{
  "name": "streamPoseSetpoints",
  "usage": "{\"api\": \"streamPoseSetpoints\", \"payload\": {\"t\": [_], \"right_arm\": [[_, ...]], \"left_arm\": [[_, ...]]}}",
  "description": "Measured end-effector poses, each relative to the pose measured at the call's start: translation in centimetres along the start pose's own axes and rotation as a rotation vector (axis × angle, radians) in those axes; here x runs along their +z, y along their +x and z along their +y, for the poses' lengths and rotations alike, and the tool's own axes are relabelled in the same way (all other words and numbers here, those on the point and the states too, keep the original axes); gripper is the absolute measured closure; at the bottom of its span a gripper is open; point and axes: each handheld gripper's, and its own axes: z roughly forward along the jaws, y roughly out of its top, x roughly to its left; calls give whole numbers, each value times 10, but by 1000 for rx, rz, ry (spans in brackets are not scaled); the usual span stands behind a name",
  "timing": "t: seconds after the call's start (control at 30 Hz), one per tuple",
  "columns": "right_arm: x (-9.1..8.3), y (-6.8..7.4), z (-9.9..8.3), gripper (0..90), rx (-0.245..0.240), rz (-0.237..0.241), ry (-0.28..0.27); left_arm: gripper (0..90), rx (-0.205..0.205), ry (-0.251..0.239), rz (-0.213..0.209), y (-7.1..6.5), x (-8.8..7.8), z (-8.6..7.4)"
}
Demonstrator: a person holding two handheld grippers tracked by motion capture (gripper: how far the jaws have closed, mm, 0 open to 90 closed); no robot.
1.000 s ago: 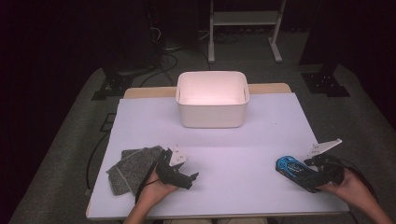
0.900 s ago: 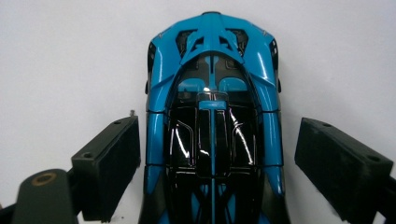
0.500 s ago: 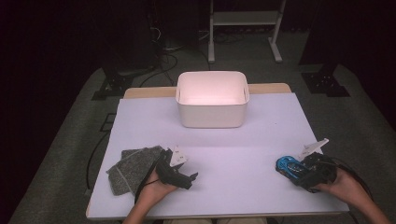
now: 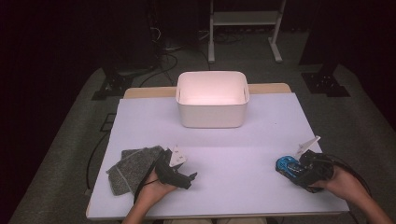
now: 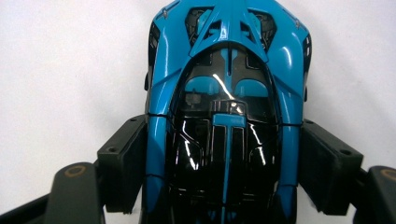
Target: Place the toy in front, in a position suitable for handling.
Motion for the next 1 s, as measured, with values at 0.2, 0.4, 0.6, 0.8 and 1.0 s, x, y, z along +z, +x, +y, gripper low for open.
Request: {"api": "streamPoseSetpoints", "payload": {"t": [0.2, 0.4, 0.6, 0.8, 1.0], "right_arm": [[0, -1, -1, 249, -13, 5, -15], [-2, -1, -2, 250, -27, 14, -6], [-4, 0, -7, 250, -35, 33, -9], [-9, 2, -12, 251, -39, 48, -18], [-19, 6, -9, 270, -54, 52, -42]], "left_arm": [[26, -4, -2, 15, 4, -3, -2], [26, -2, -5, 27, 7, -5, -2], [26, -6, -9, 32, 8, -6, -2], [27, -3, -1, 33, 7, -6, -2], [27, -15, -11, 33, 9, -9, -1]]}}
